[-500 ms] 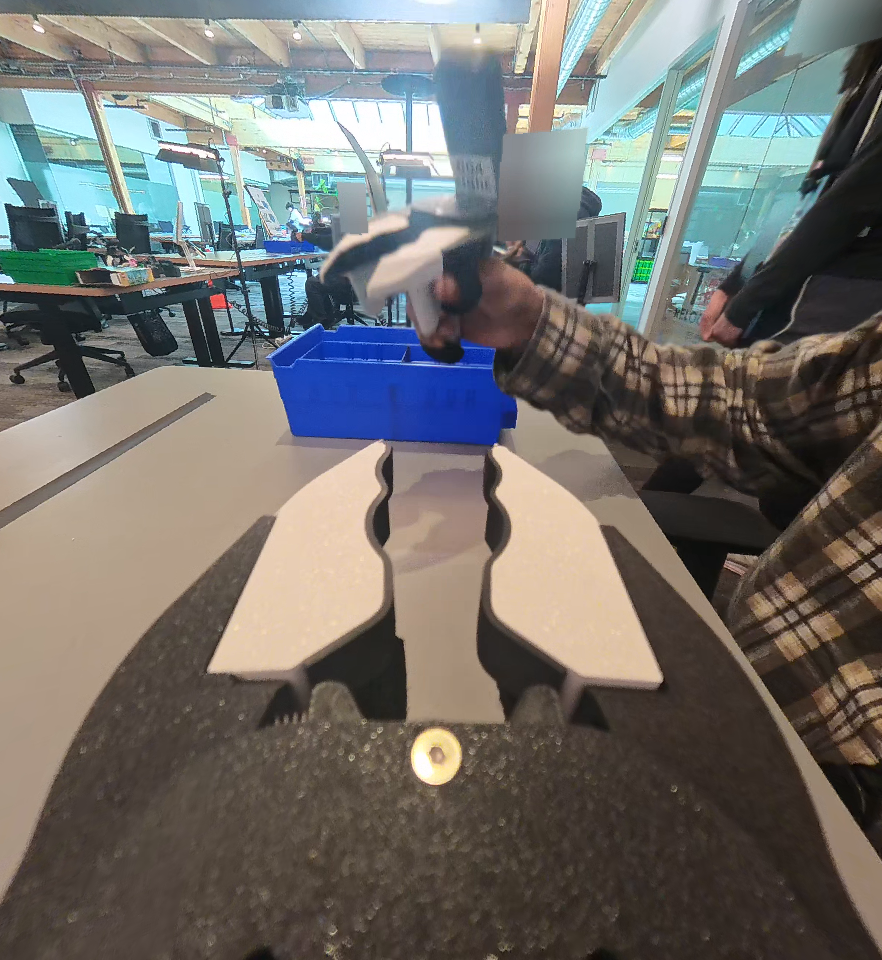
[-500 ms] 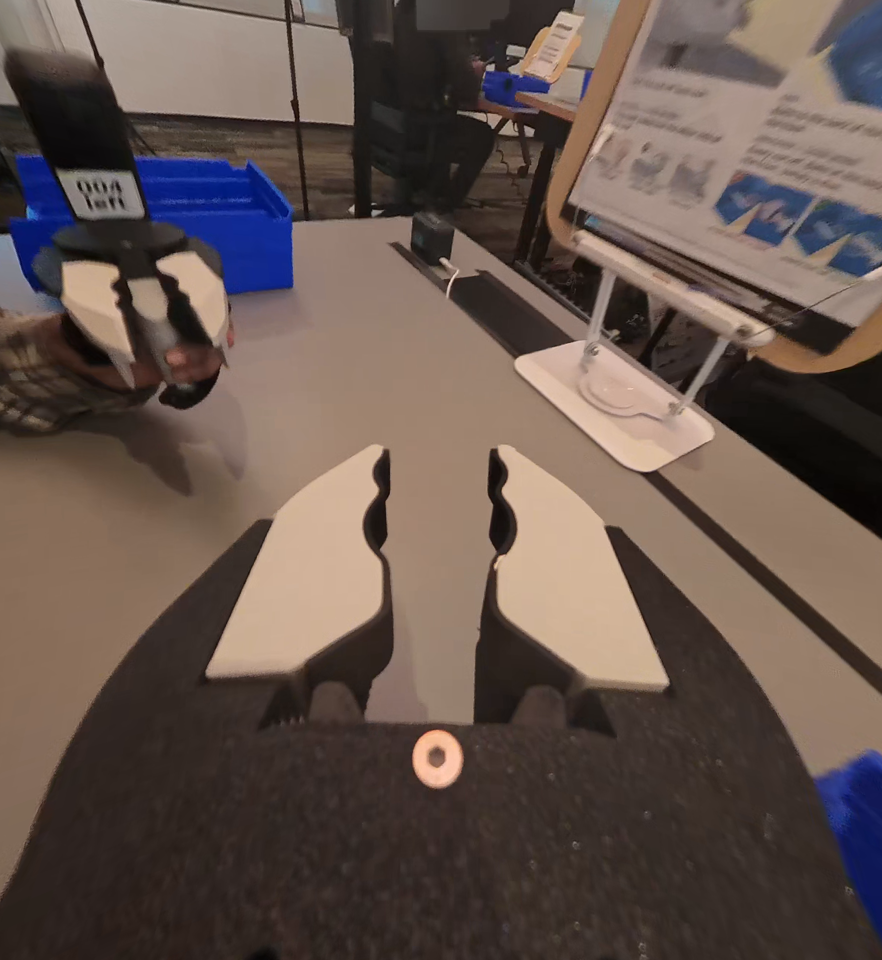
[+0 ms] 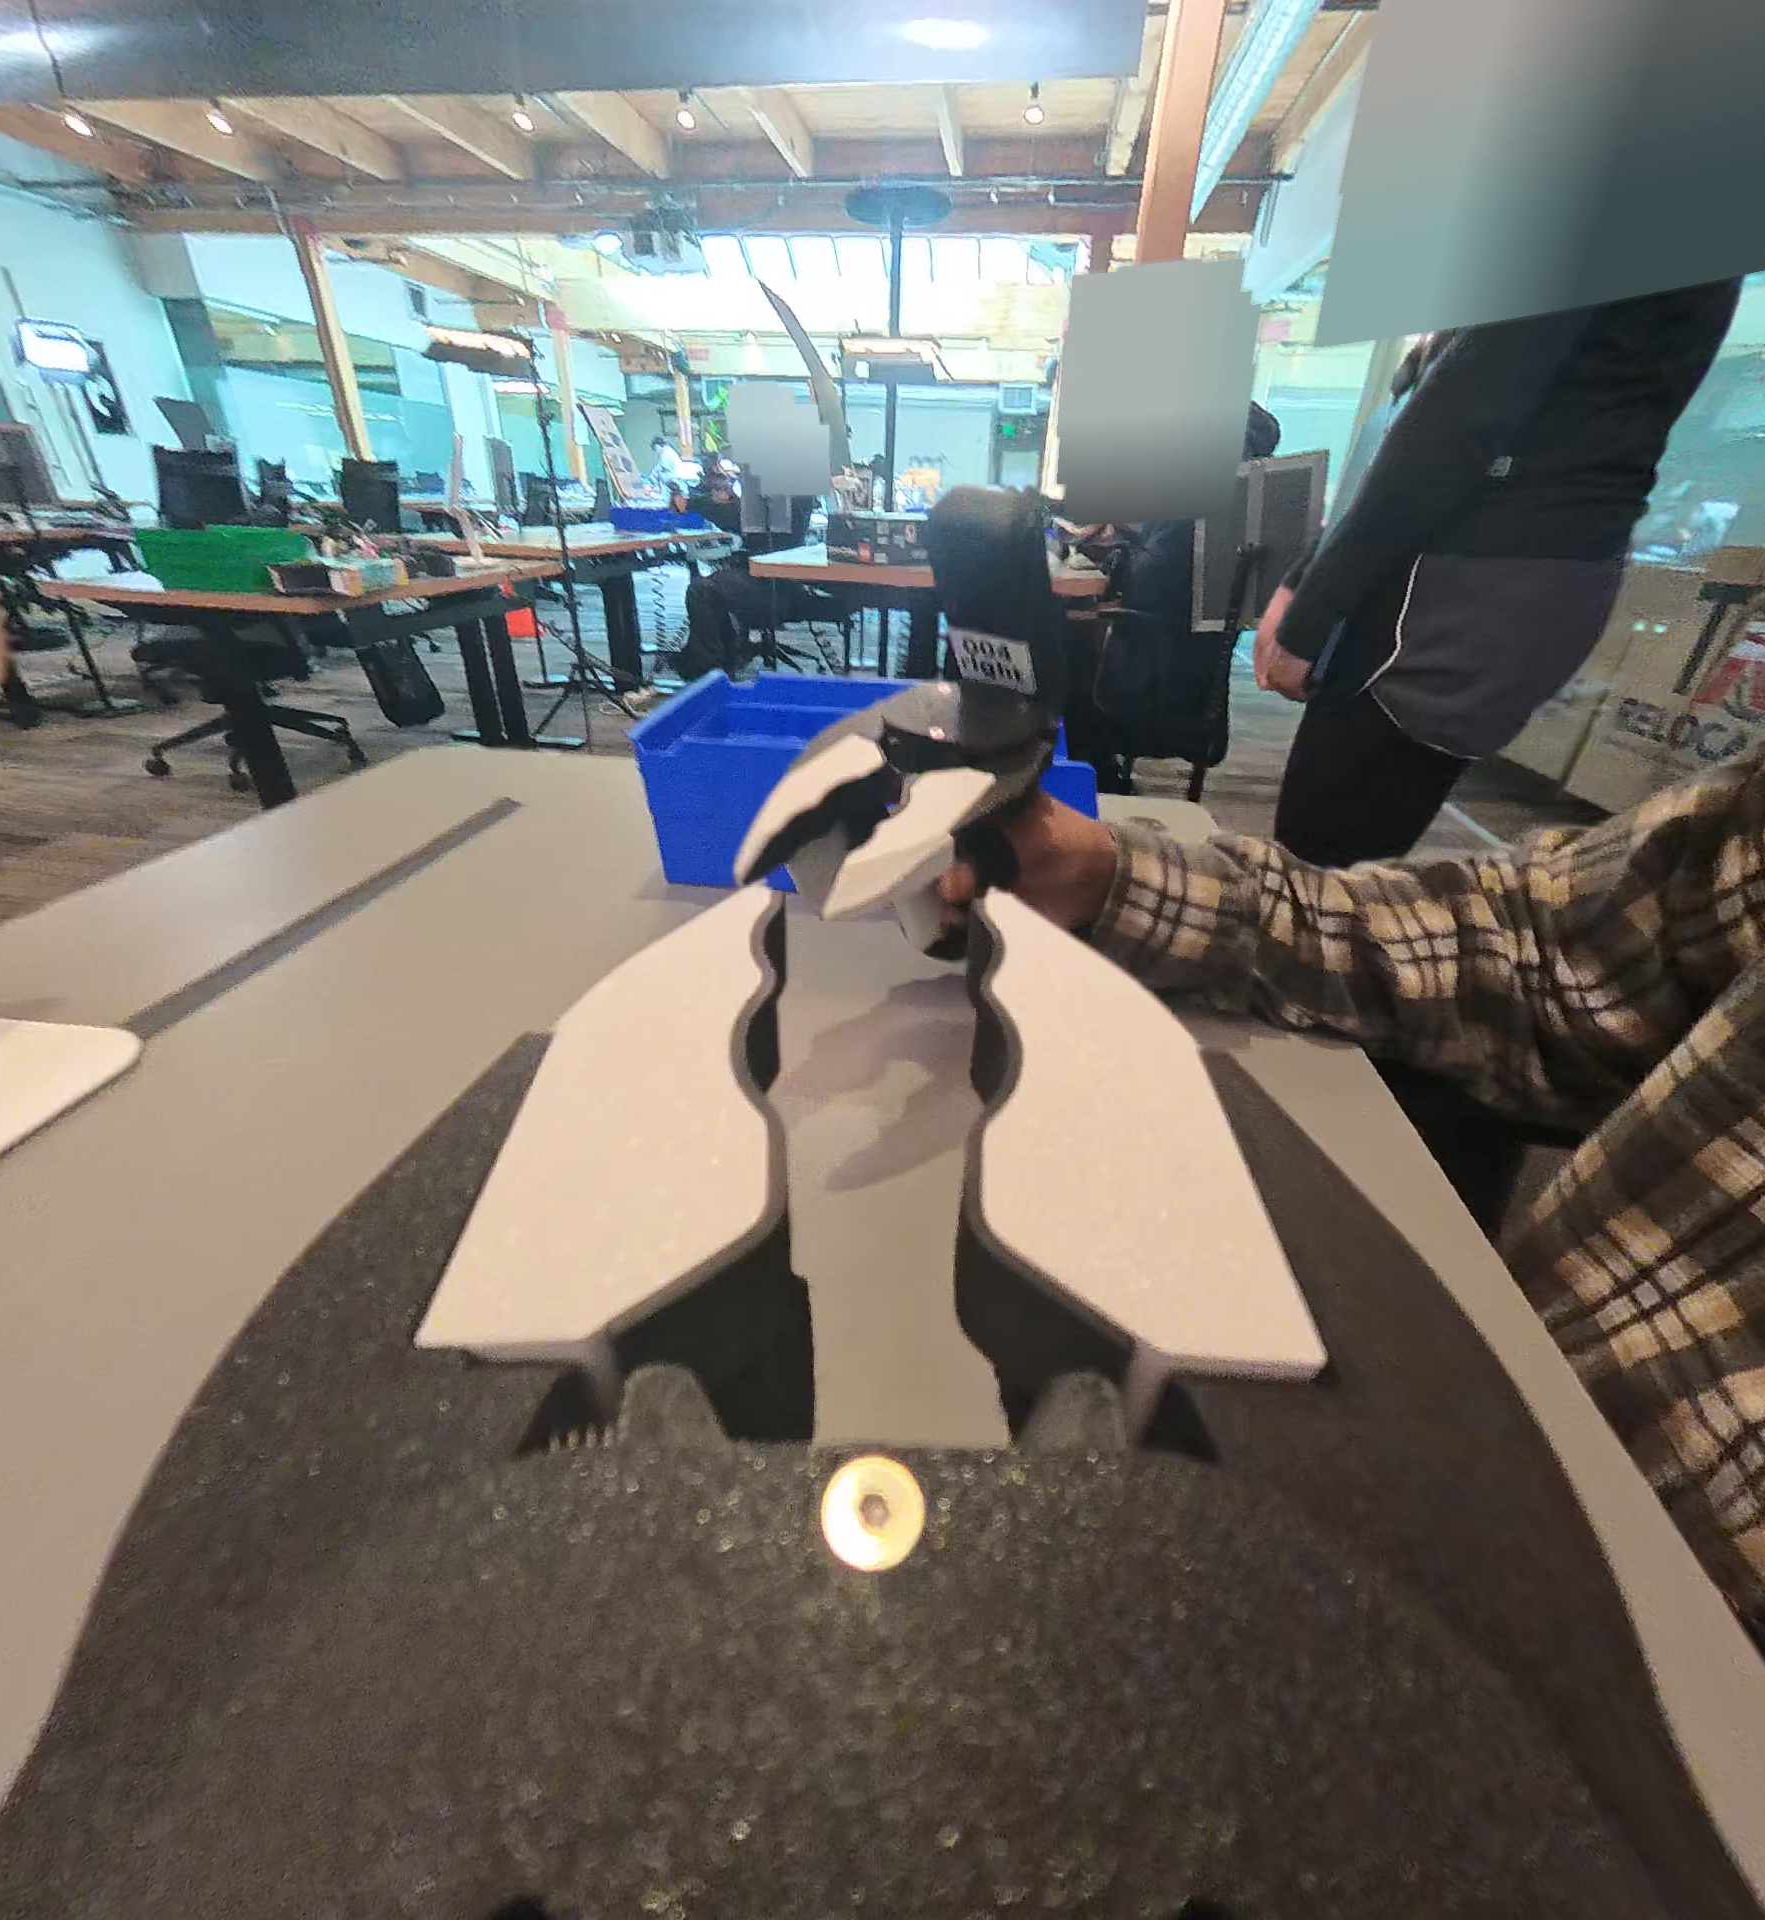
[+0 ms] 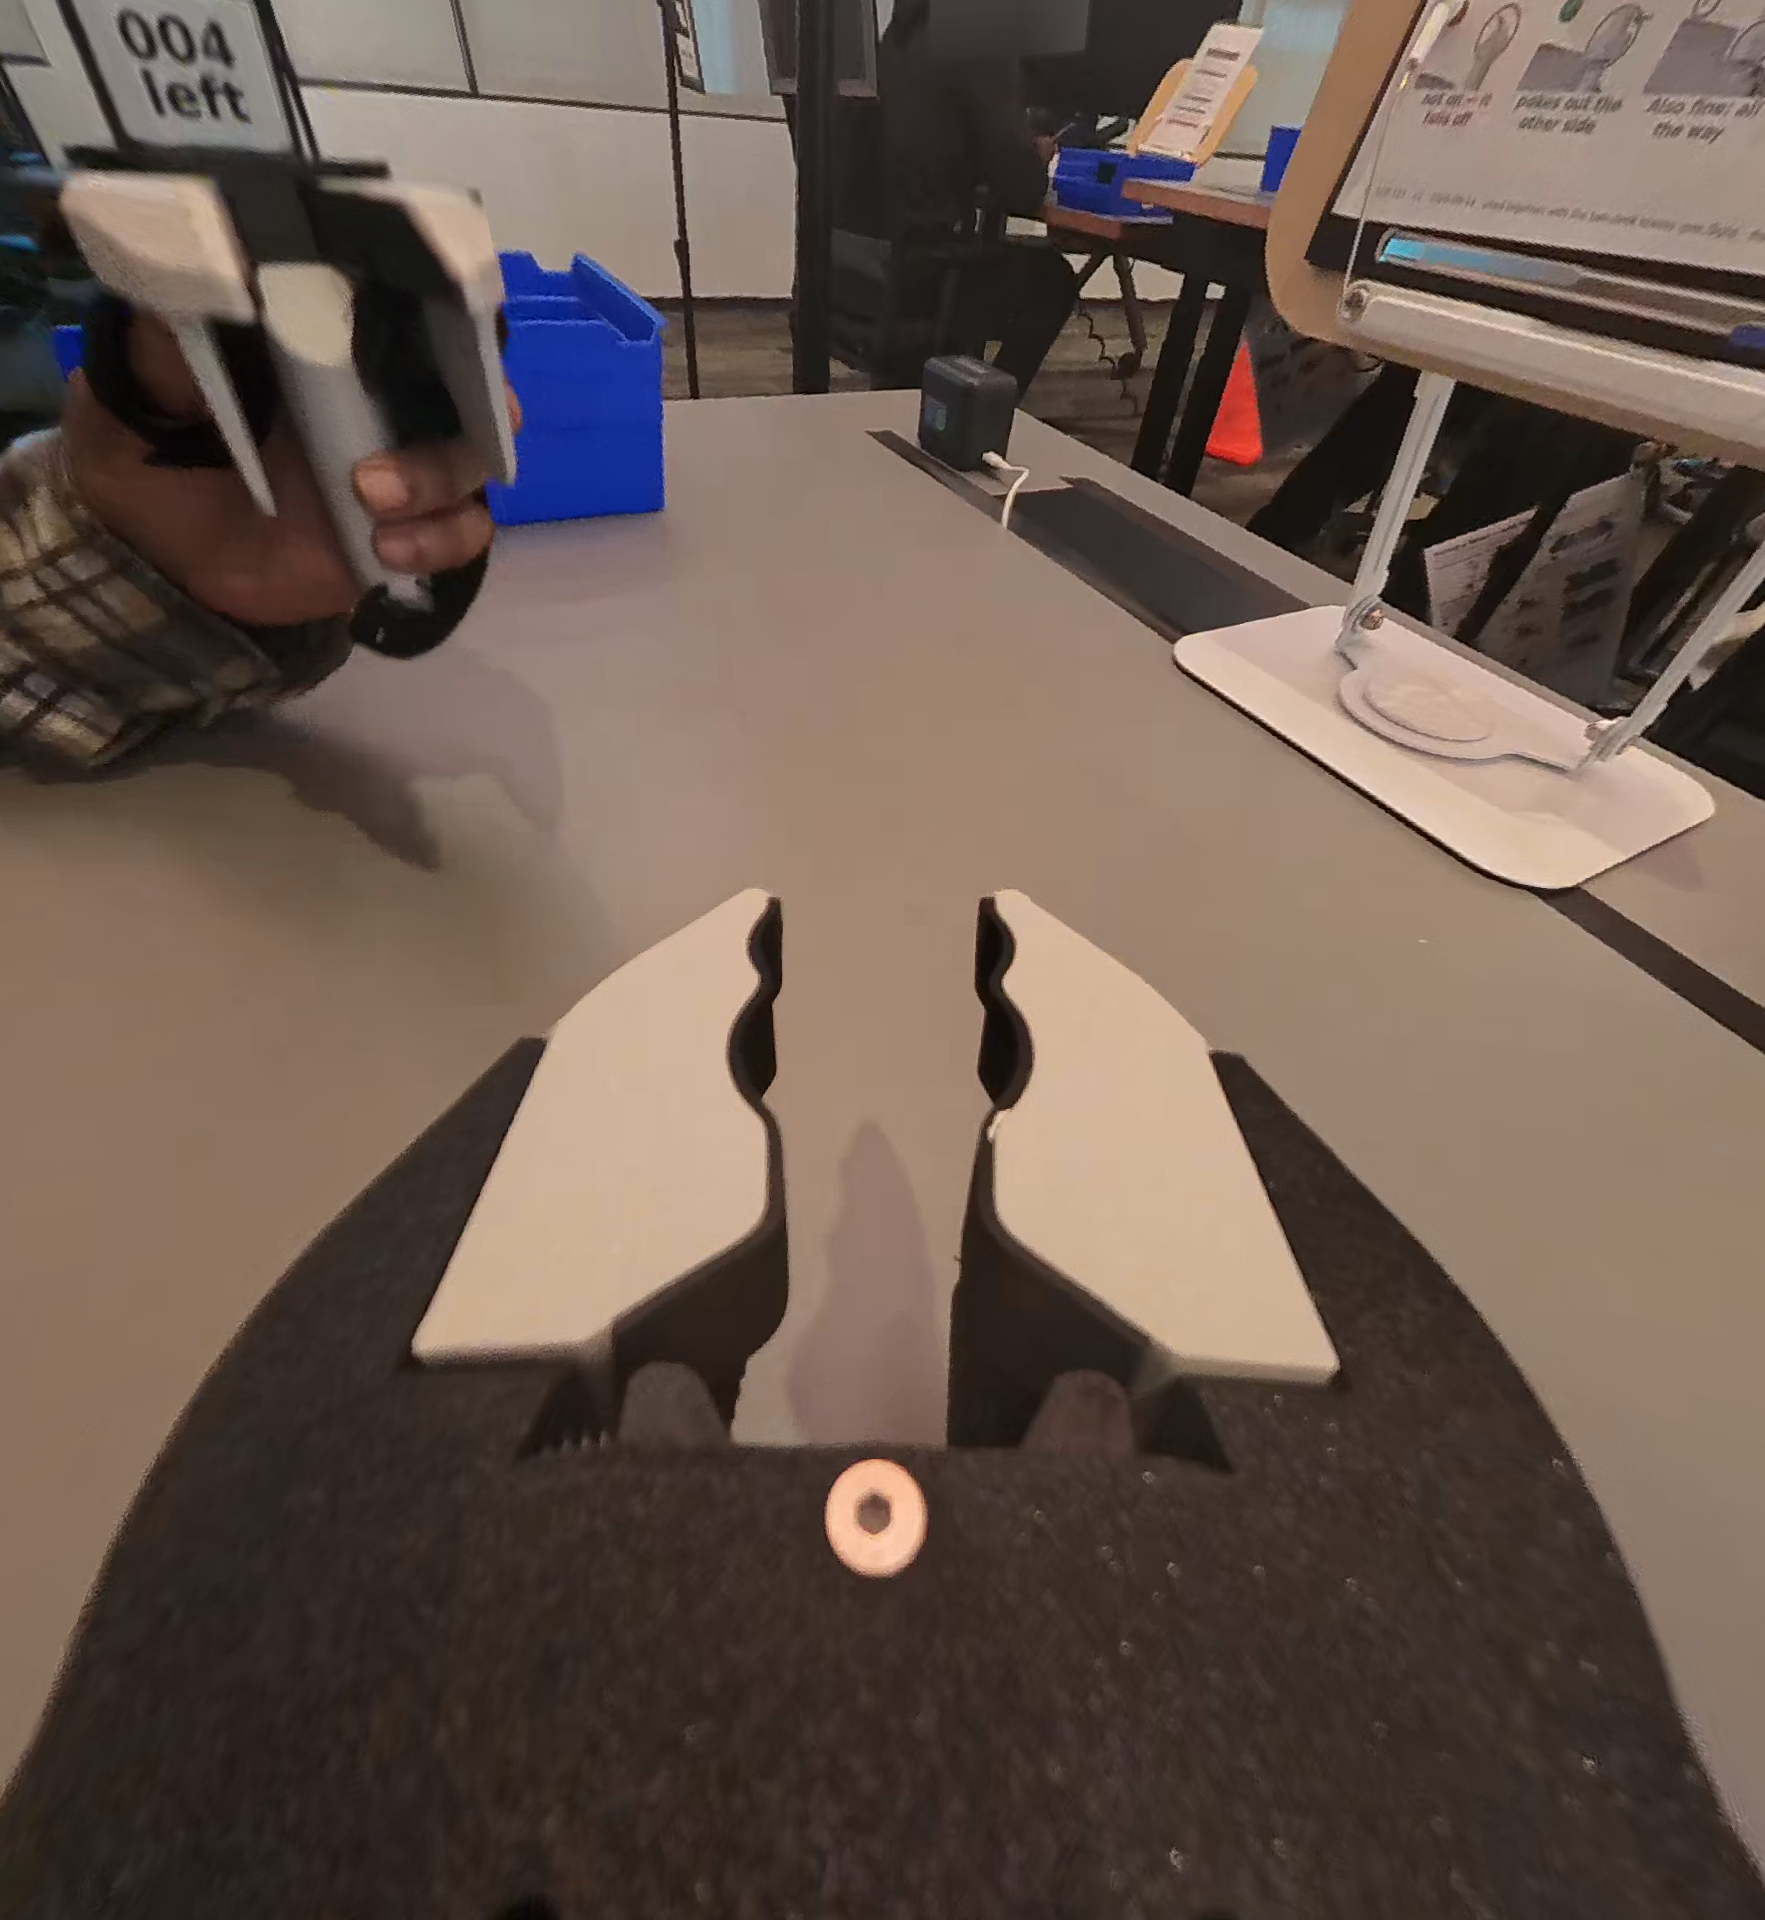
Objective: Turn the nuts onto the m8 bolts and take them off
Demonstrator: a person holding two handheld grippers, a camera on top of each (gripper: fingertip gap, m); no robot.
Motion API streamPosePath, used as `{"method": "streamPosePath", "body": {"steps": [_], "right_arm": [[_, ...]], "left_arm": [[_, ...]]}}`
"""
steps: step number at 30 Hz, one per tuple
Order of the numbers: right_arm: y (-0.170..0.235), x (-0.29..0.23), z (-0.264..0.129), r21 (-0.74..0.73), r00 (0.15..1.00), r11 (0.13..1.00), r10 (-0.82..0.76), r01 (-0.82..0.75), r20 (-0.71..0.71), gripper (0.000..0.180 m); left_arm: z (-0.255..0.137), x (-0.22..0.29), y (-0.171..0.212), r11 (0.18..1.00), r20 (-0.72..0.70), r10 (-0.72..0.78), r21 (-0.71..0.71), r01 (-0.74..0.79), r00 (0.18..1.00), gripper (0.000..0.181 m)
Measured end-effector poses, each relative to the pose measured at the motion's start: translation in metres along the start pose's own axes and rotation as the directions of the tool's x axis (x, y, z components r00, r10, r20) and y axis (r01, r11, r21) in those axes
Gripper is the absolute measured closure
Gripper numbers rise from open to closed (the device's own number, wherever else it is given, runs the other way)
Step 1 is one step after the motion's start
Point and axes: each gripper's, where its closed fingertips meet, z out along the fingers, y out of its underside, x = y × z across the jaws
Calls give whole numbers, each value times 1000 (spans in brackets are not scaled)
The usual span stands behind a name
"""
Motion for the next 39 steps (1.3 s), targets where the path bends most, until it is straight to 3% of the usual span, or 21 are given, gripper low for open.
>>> {"method": "streamPosePath", "body": {"steps": [5,10,15,18,21,25,30,34,39], "right_arm": [[0,-5,-3,16,1000,1000,6,-6,21,145],[1,-7,-4,17,999,999,27,-28,45,145],[-2,-14,-4,24,997,999,23,-25,69,145],[-5,-20,-3,29,996,1000,8,-11,88,145],[-4,-24,0,23,994,1000,5,-7,110,145],[0,-28,3,8,992,1000,1,-2,130,145],[2,-31,6,3,990,1000,-12,12,141,145],[4,-32,9,1,988,1000,-14,14,153,145],[9,-37,12,-17,984,999,-37,41,177,144]], "left_arm": [[-51,-8,-57,995,147,92,28,-97,985,148],[-159,-35,-102,979,449,188,-161,-128,874,147],[-303,-61,-81,895,707,189,-409,177,681,140],[-364,-57,-50,807,740,176,-486,336,649,140],[-410,-48,-11,657,722,187,-596,461,667,142],[-438,-31,34,440,655,145,-714,545,742,142],[-453,-23,73,217,570,137,-815,537,810,146],[-458,-25,90,106,504,156,-864,493,850,148],[-458,-36,90,47,386,232,-921,386,893,148]]}}
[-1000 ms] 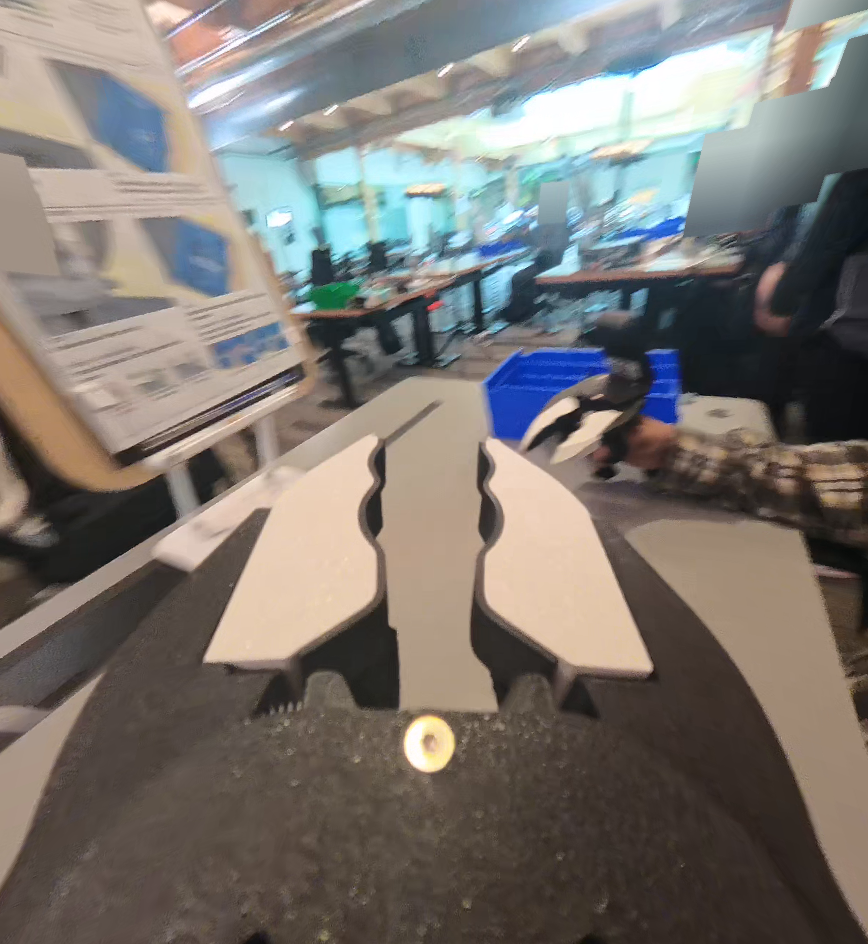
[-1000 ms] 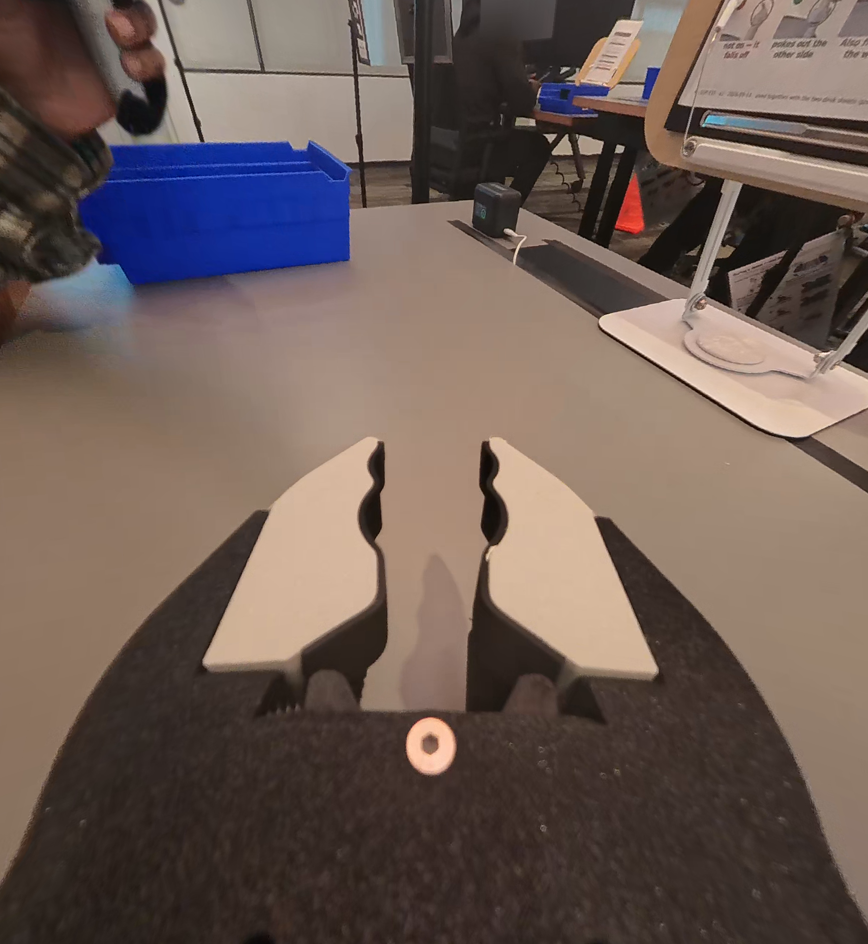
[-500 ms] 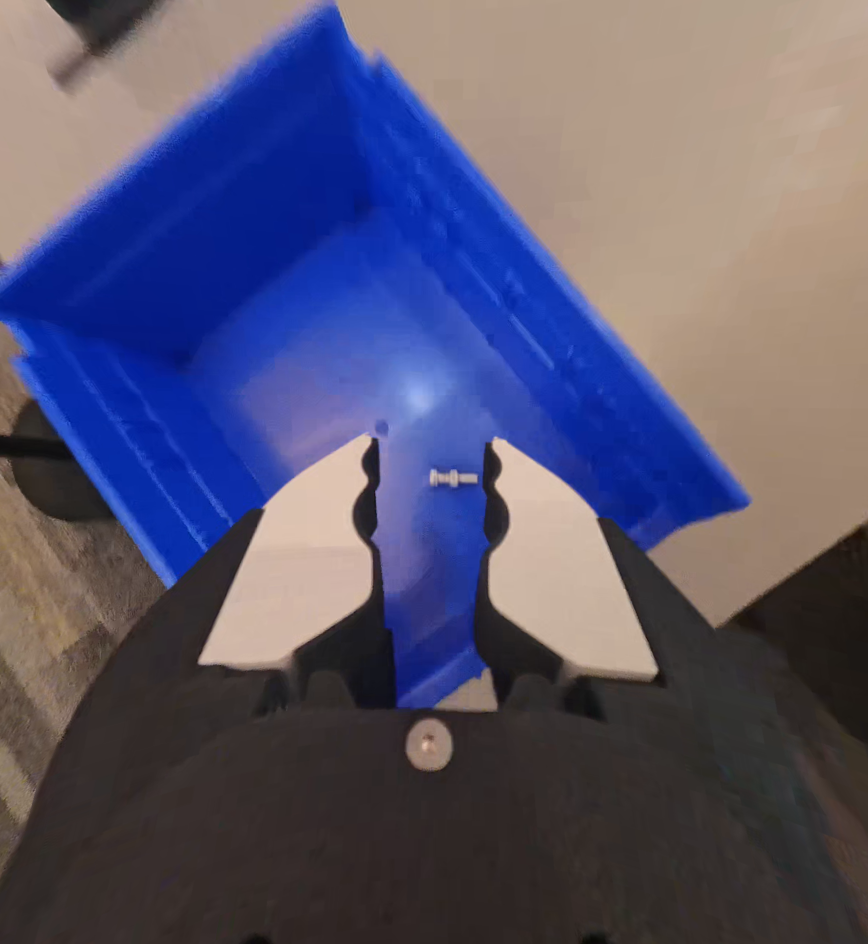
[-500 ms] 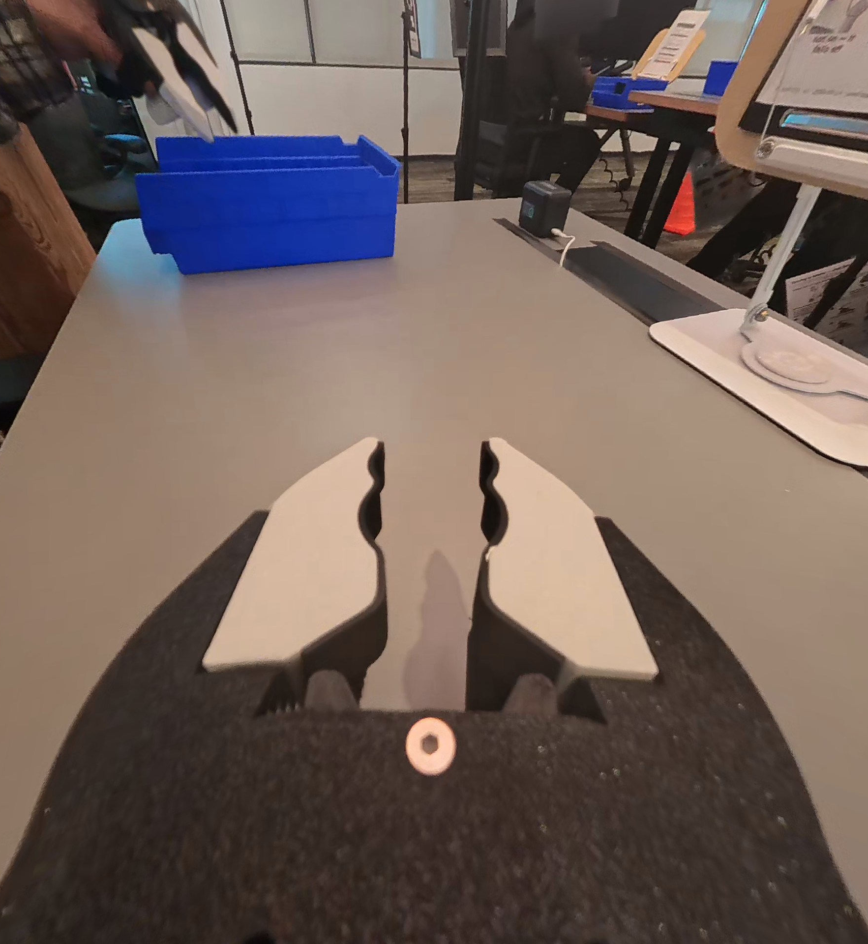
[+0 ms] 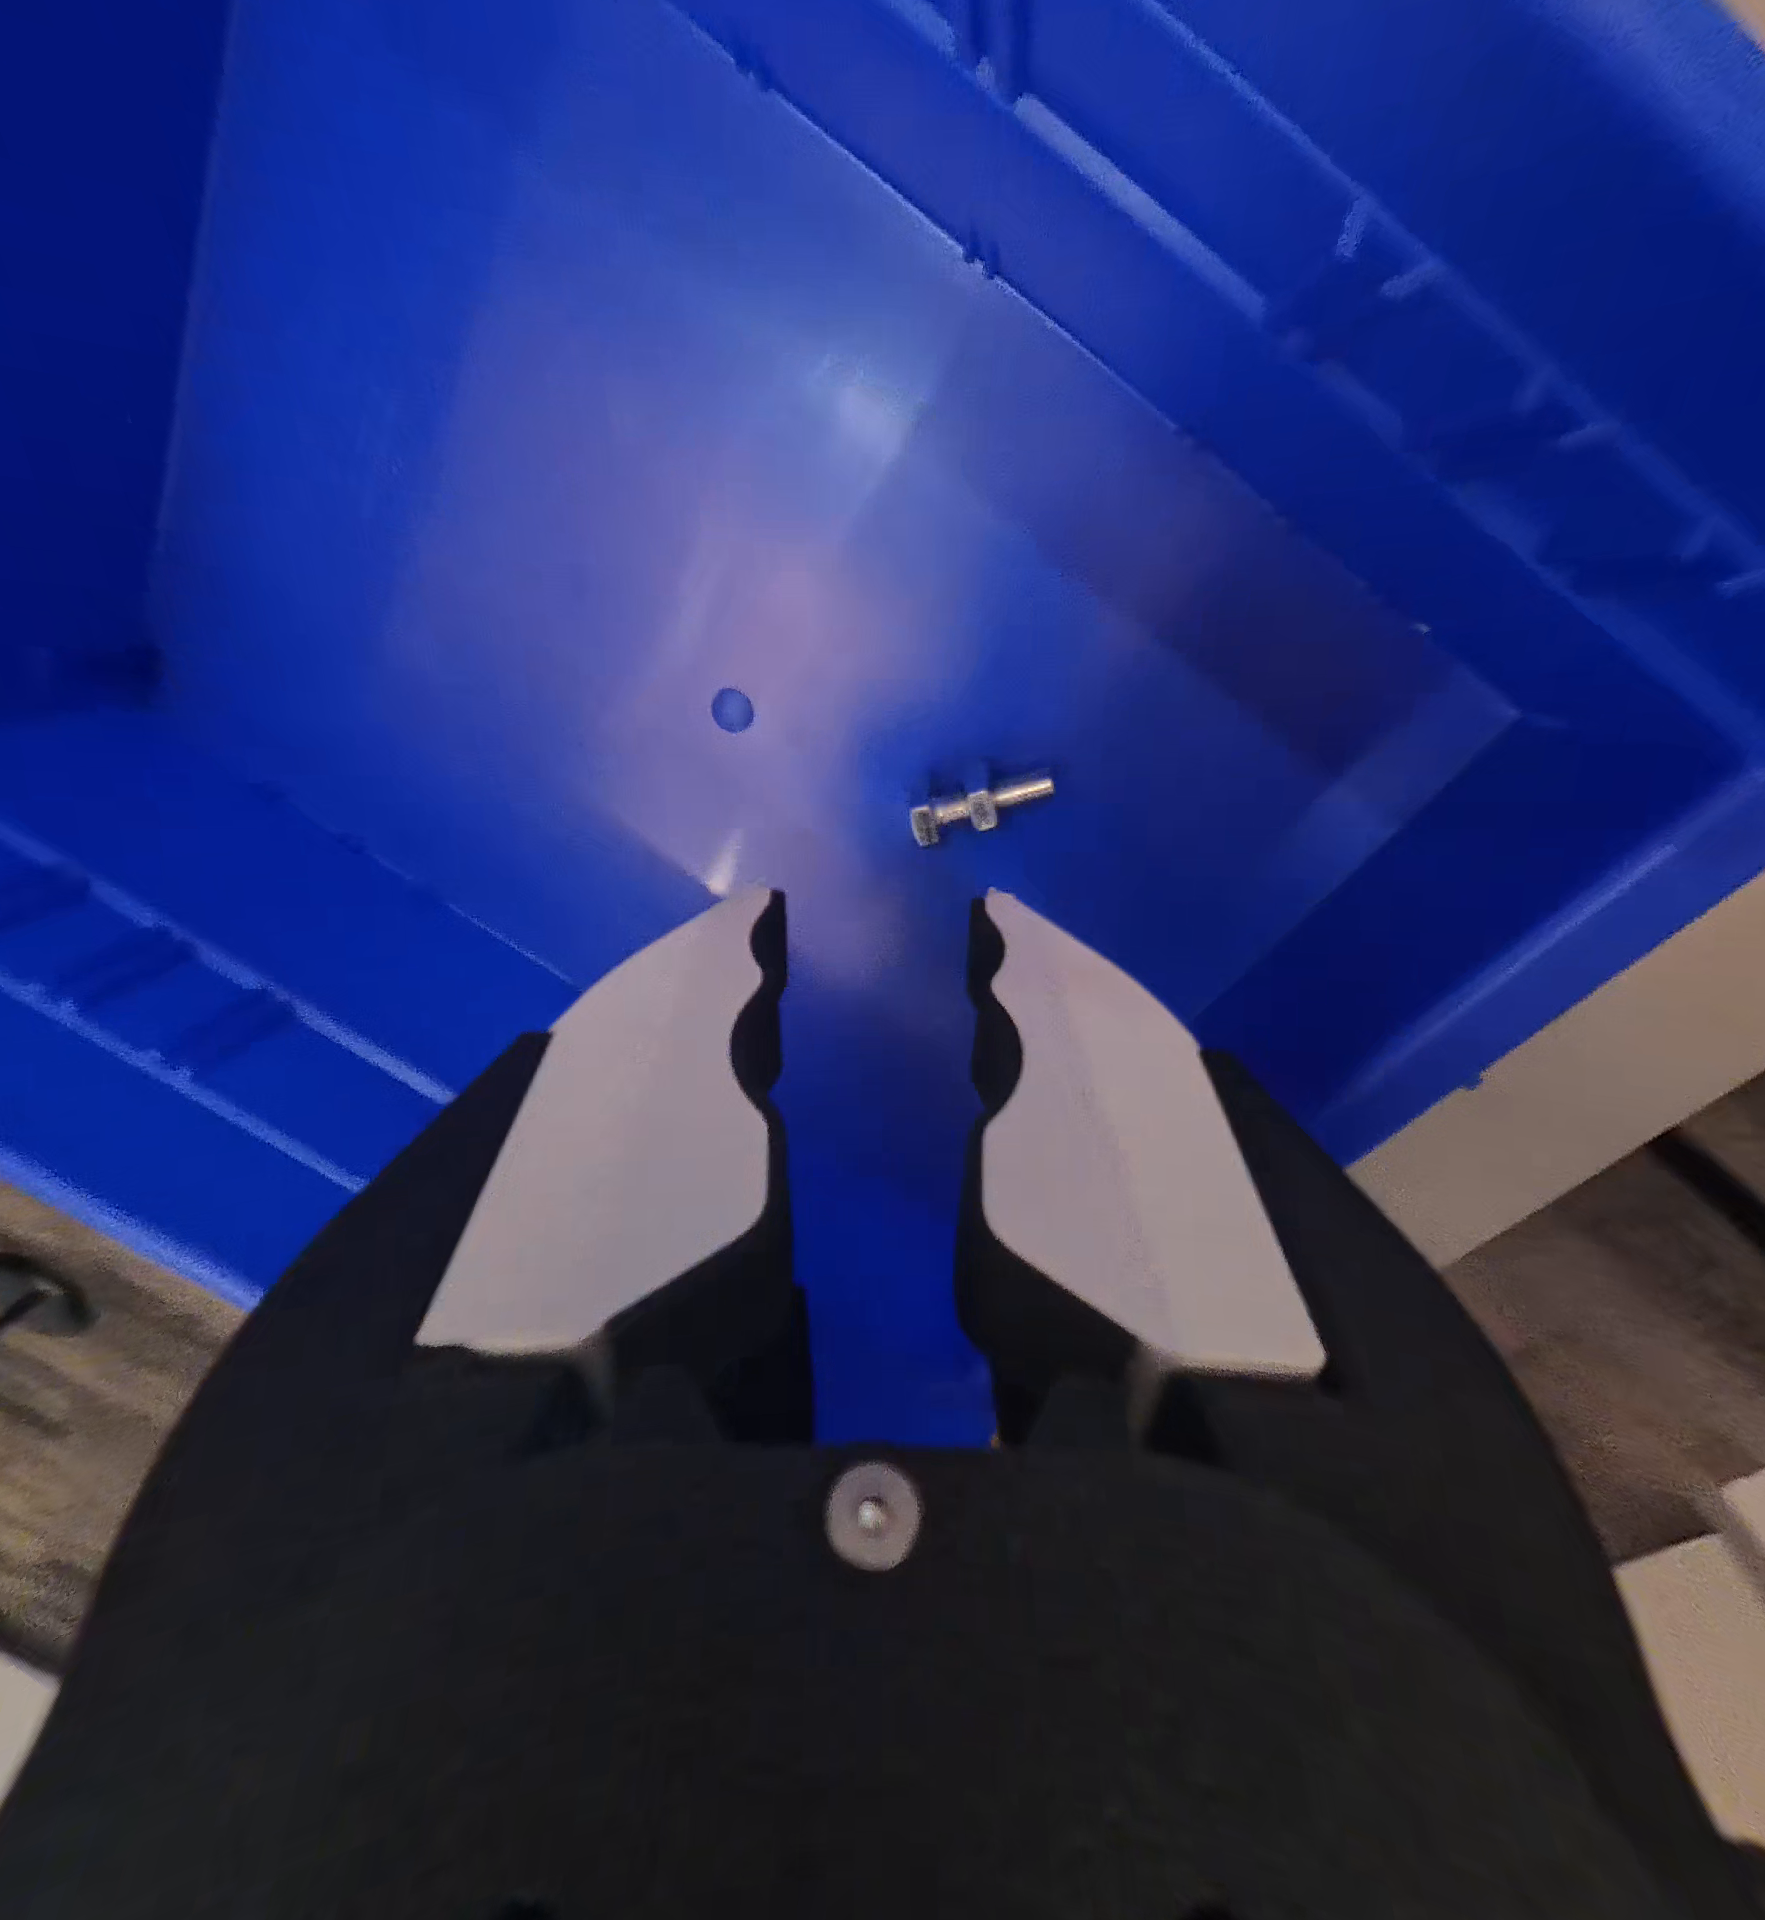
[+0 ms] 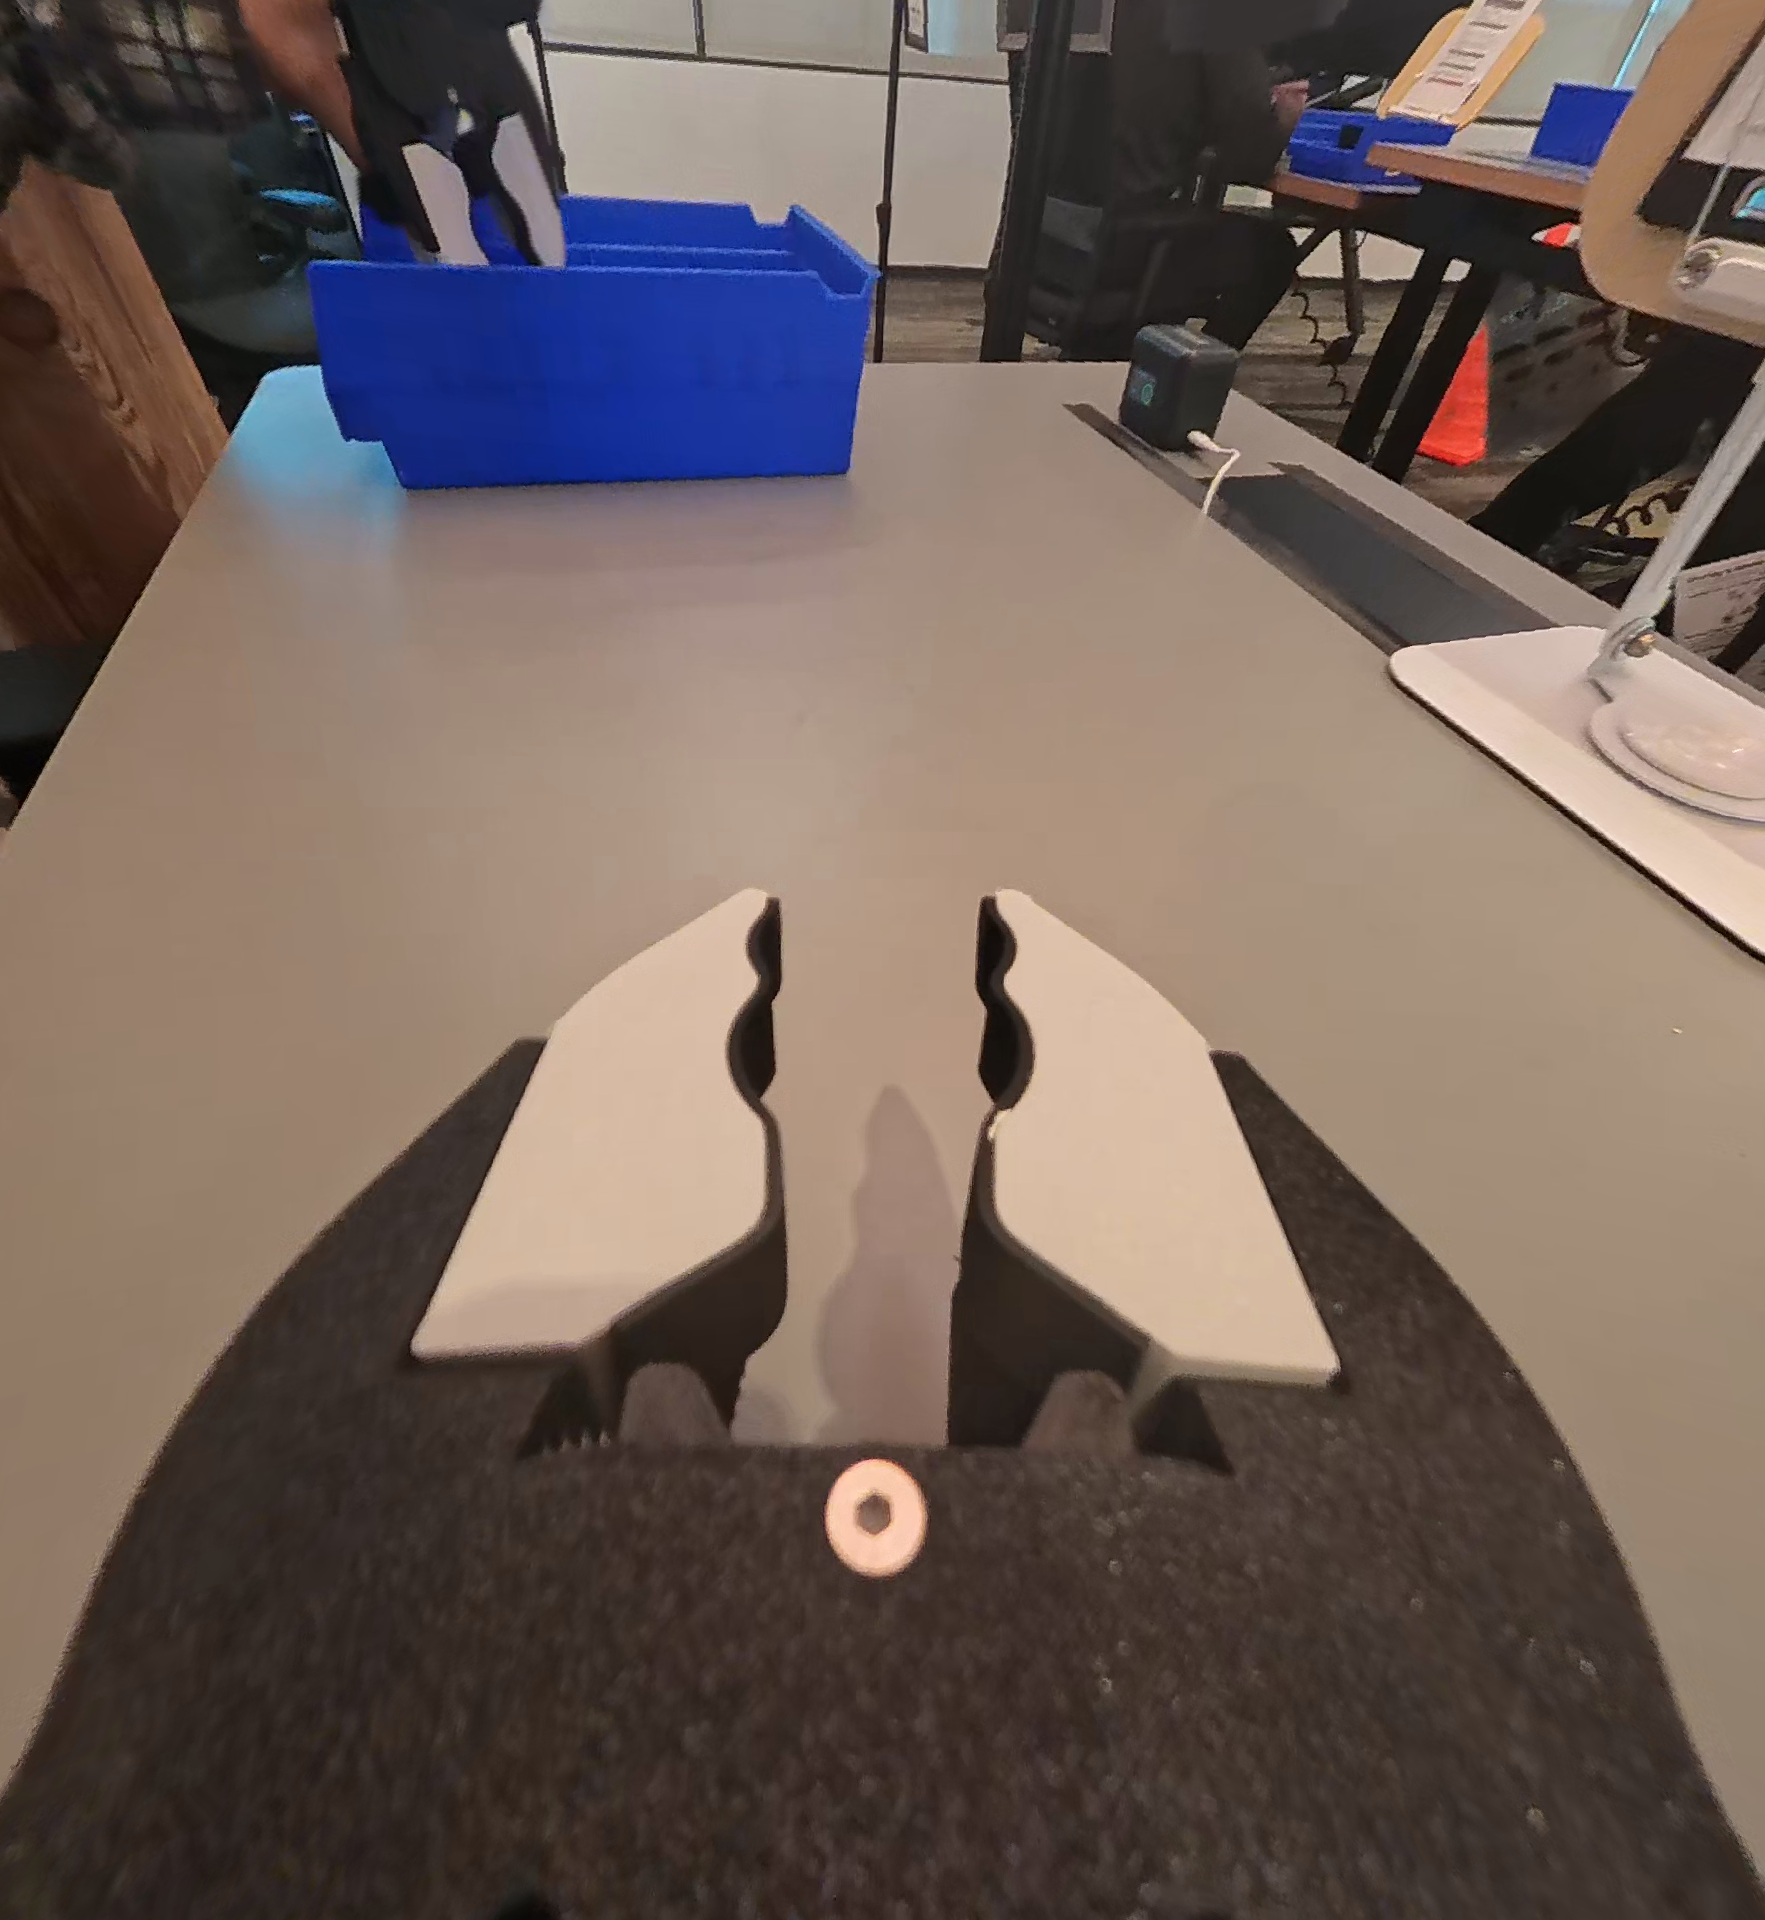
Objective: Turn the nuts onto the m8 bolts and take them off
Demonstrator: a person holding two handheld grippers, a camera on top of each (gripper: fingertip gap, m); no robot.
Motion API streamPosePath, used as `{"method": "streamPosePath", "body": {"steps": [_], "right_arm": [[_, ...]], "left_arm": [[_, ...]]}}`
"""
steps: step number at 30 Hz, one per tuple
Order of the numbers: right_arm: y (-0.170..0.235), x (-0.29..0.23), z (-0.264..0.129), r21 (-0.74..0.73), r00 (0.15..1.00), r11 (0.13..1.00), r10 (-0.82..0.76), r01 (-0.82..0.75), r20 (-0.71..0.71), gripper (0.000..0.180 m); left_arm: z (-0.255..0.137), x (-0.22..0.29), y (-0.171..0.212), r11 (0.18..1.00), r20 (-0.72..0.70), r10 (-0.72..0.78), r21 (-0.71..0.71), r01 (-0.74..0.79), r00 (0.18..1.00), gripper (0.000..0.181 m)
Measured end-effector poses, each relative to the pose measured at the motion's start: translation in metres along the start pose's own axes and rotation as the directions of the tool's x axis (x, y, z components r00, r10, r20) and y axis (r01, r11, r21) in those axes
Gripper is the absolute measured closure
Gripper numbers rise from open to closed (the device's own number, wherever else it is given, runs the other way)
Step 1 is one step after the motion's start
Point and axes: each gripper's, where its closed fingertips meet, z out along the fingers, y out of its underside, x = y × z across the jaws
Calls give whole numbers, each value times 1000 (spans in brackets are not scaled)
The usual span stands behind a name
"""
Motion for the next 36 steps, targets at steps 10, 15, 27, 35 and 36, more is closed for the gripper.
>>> {"method": "streamPosePath", "body": {"steps": [10,15,27,35,36], "right_arm": [[3,-8,8,-10,998,1000,-6,7,58,144],[4,-9,11,-7,998,1000,3,-2,70,144],[8,-11,15,-21,995,1000,13,-11,97,143],[4,-10,12,0,995,1000,26,-26,98,146],[4,-10,11,4,995,1000,30,-31,99,146]], "left_arm": [[14,6,-4,981,-16,185,-52,-185,983,141],[21,9,-9,980,-46,197,-16,-198,979,141],[42,19,-1,976,-132,207,-35,-214,969,154],[41,20,2,999,-153,45,-13,-48,987,158],[41,20,3,1000,-157,12,-12,-14,988,157]]}}
